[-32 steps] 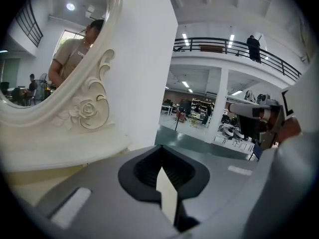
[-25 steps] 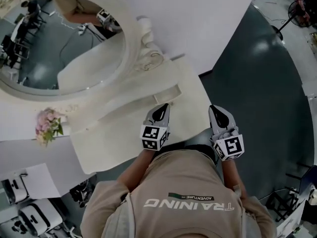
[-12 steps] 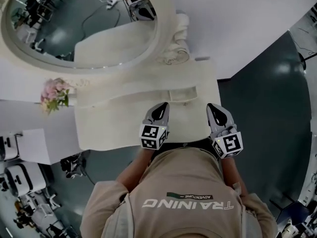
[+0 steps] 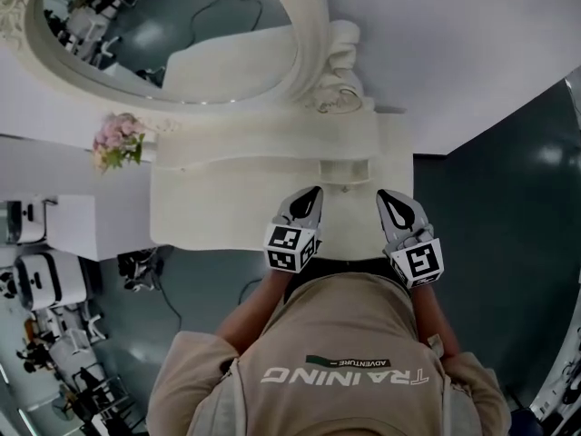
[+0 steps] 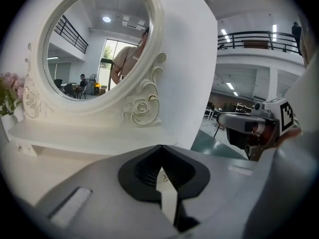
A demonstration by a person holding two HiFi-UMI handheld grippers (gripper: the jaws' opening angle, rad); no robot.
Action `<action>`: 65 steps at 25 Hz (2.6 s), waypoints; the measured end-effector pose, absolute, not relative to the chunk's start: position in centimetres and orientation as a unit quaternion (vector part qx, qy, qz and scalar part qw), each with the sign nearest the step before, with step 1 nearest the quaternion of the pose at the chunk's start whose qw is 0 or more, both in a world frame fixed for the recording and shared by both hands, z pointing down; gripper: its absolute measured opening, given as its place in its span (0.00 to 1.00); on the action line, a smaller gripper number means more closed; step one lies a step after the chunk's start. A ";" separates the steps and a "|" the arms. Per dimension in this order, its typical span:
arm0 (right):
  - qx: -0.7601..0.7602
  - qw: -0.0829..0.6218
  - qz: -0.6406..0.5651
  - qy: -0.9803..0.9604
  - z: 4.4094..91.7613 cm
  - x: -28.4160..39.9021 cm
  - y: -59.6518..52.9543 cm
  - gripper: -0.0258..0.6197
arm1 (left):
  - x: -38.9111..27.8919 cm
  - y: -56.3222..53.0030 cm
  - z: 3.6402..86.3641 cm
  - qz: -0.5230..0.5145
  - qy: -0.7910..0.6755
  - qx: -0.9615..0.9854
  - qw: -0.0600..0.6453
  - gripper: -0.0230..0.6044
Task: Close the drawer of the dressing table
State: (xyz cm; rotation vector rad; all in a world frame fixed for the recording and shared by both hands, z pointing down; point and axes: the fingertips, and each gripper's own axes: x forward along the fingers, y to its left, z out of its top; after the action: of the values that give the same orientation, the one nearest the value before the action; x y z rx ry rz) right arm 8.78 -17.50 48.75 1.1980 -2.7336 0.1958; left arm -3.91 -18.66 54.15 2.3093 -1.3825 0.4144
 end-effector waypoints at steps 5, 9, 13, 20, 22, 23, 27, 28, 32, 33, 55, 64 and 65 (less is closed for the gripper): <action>0.392 0.072 0.081 -0.914 49.9 10.8 -17.3 0.04 | -2.6 -18.4 55.7 0.157 -0.507 0.820 0.214 0.07; 0.389 0.085 0.065 -0.915 50.2 11.9 -17.6 0.04 | -1.7 -18.0 58.7 0.190 -0.499 0.813 0.234 0.07; 0.375 0.082 0.053 -0.922 49.7 11.3 -17.8 0.04 | -1.1 -16.9 61.9 0.247 -0.479 0.807 0.241 0.07; 0.347 0.094 -0.008 -0.933 48.3 9.3 -17.3 0.04 | -0.3 -15.8 67.5 0.275 -0.437 0.779 0.355 0.07; 0.348 0.095 -0.001 -0.933 48.4 9.3 -17.2 0.04 | -0.6 -15.9 68.6 0.263 -0.443 0.763 0.390 0.07; 0.349 0.094 0.003 -0.932 48.5 9.4 -17.1 0.04 | -0.8 -16.0 69.0 0.260 -0.447 0.758 0.398 0.07; 0.359 0.095 0.012 -0.928 49.0 10.2 -17.2 0.04 | -0.4 -16.6 70.6 0.254 -0.442 0.746 0.429 0.07; 0.365 0.092 0.020 -0.926 49.3 10.4 -17.2 0.04 | -0.2 -16.8 70.7 0.254 -0.441 0.745 0.431 0.07; 0.377 0.088 0.042 -0.921 50.2 10.6 -17.3 0.04 | 0.6 -17.8 70.6 0.265 -0.435 0.751 0.420 0.07; 0.377 0.087 0.044 -0.921 50.2 10.5 -17.3 0.04 | 0.7 -18.0 70.6 0.267 -0.434 0.752 0.418 0.07; 0.360 0.094 0.064 -0.926 51.5 10.6 -19.0 0.04 | 0.9 -19.2 71.3 0.275 -0.444 0.739 0.425 0.07; 0.357 0.096 0.072 -0.926 51.7 11.0 -19.6 0.04 | 1.2 -19.9 70.8 0.268 -0.460 0.734 0.421 0.07; 0.356 0.097 0.073 -0.927 51.8 11.0 -19.6 0.04 | 1.1 -20.2 70.6 0.267 -0.466 0.734 0.417 0.07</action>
State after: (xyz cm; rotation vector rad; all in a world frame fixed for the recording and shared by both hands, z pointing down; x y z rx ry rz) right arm 10.96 -19.61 51.77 1.0537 -2.7440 0.2157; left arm 1.12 -20.16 70.65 1.8420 -1.1689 0.6699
